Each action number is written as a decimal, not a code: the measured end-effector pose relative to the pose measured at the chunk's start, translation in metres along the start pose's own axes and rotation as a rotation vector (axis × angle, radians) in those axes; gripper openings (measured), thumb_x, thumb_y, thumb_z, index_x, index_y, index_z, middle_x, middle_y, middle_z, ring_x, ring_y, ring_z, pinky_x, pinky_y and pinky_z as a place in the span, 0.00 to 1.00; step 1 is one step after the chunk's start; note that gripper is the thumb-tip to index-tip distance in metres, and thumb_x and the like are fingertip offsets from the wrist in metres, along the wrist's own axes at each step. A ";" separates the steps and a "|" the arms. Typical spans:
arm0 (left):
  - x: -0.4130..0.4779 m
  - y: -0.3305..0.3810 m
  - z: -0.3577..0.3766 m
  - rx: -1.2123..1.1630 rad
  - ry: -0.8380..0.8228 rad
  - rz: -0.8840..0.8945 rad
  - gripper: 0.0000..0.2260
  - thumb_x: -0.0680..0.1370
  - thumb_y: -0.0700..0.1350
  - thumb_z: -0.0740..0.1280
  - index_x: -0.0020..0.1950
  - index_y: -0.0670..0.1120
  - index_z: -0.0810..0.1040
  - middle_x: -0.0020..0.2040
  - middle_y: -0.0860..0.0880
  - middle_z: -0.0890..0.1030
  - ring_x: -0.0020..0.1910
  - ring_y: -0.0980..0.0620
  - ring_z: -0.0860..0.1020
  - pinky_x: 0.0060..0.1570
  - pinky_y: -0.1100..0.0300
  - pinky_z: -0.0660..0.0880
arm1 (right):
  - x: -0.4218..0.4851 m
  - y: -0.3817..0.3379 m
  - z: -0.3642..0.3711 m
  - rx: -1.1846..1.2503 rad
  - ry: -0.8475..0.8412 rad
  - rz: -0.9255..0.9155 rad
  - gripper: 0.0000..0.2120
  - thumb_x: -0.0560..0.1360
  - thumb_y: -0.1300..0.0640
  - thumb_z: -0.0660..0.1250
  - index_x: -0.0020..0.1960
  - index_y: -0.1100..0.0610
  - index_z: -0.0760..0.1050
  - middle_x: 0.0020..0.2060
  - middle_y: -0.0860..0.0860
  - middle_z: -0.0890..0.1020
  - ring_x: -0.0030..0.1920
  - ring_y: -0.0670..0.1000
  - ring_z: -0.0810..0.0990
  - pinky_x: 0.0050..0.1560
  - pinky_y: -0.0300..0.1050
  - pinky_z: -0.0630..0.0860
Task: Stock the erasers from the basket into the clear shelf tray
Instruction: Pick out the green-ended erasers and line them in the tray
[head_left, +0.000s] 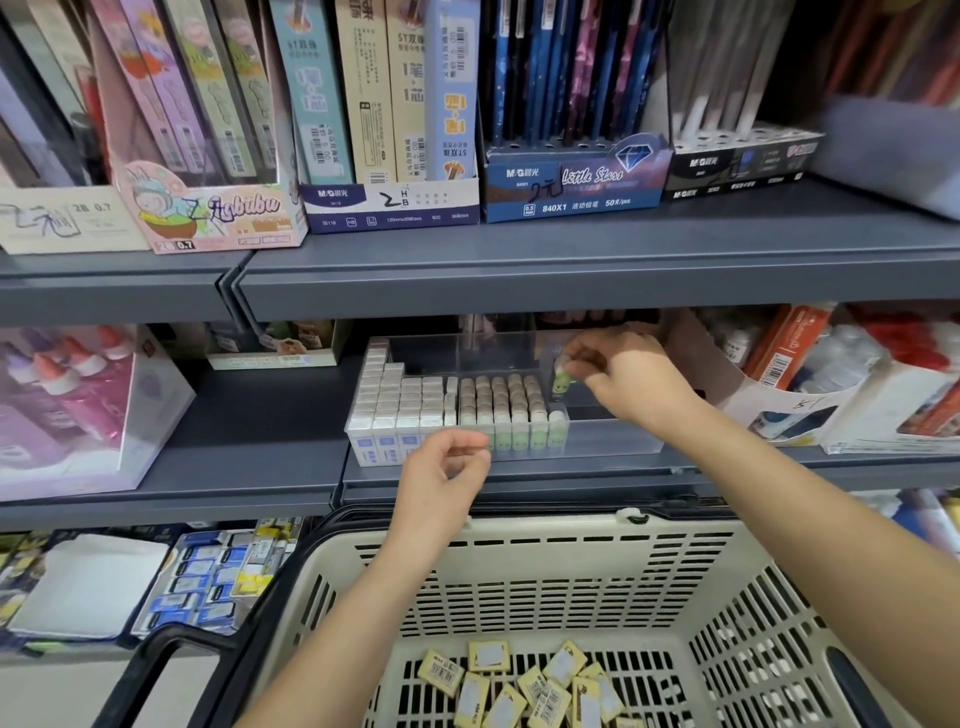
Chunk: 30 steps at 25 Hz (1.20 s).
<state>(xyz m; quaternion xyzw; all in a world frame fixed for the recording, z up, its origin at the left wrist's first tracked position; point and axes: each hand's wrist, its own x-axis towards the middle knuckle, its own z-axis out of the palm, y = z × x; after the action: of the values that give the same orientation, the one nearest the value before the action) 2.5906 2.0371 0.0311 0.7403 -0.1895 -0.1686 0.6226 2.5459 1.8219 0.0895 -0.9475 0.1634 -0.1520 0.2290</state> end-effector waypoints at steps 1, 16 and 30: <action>-0.001 0.001 0.000 -0.006 -0.001 0.002 0.08 0.76 0.40 0.67 0.46 0.55 0.77 0.46 0.50 0.81 0.42 0.55 0.79 0.37 0.60 0.79 | 0.001 -0.001 0.001 -0.003 0.002 -0.001 0.10 0.74 0.62 0.64 0.48 0.48 0.77 0.40 0.42 0.81 0.45 0.47 0.81 0.50 0.42 0.77; -0.020 0.005 0.007 -0.106 -0.039 0.003 0.07 0.76 0.35 0.65 0.47 0.47 0.77 0.44 0.47 0.79 0.38 0.59 0.78 0.34 0.69 0.75 | -0.005 0.006 0.028 -0.206 -0.263 0.040 0.12 0.79 0.52 0.58 0.56 0.50 0.79 0.56 0.51 0.80 0.56 0.55 0.77 0.56 0.51 0.75; -0.081 -0.084 0.016 0.233 -0.222 -0.191 0.04 0.78 0.41 0.65 0.47 0.50 0.77 0.45 0.54 0.80 0.44 0.58 0.77 0.43 0.66 0.73 | -0.186 0.012 0.081 0.197 -0.248 0.099 0.12 0.76 0.49 0.63 0.36 0.50 0.76 0.30 0.43 0.76 0.31 0.39 0.73 0.34 0.34 0.68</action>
<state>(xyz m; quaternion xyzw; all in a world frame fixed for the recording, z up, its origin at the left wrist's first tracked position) 2.5179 2.0763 -0.0530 0.7988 -0.2041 -0.2844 0.4892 2.4052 1.9134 -0.0247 -0.9227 0.1647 -0.0377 0.3465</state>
